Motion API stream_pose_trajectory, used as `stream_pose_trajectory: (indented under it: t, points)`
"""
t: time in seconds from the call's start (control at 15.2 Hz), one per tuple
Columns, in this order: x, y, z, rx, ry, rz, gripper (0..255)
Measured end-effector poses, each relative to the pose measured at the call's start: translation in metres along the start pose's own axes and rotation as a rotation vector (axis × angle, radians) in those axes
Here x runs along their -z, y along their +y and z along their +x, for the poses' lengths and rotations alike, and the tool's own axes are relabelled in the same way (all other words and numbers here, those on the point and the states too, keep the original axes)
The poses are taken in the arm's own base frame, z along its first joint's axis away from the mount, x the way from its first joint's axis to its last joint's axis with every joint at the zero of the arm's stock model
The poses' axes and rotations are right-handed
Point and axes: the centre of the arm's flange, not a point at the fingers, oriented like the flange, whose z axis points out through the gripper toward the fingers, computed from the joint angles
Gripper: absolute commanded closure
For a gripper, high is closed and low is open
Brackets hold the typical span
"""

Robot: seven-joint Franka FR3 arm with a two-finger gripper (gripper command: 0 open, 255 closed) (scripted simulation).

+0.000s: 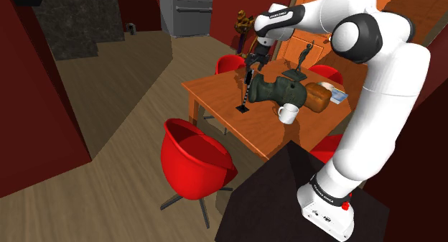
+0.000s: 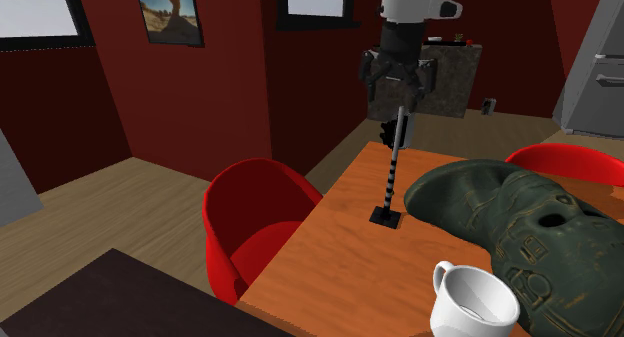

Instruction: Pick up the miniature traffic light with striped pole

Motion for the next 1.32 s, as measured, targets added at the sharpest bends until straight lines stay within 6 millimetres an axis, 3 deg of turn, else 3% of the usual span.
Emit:
stream_pose_trajectory:
  t: [0.46, 0.53, 1.32]
  points:
    - [-0.036, 0.007, 0.0, -0.002, 0.003, 0.0, 0]
    - [-0.039, 0.007, 0.0, -0.002, 0.003, 0.0, 255]
    - [-0.034, 0.006, 0.002, -0.002, 0.004, 0.0, 255]
